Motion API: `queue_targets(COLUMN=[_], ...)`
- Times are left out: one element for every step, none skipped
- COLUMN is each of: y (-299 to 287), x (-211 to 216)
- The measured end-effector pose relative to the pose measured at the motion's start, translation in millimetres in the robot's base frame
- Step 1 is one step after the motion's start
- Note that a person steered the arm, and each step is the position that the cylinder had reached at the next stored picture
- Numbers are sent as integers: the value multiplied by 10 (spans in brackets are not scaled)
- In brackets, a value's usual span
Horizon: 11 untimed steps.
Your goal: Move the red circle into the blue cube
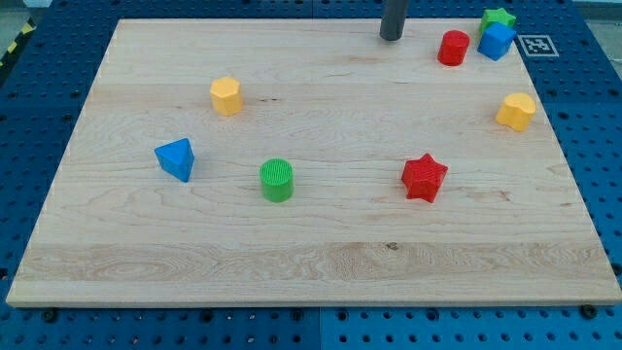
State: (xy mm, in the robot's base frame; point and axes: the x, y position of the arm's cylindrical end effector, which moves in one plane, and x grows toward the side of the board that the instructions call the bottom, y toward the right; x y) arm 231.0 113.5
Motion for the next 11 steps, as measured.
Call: queue_targets(y=[0,0,0,44,247,542,792,939,468,311,424], x=[110,136,136,233,432,488,453,453,634,1137,1713])
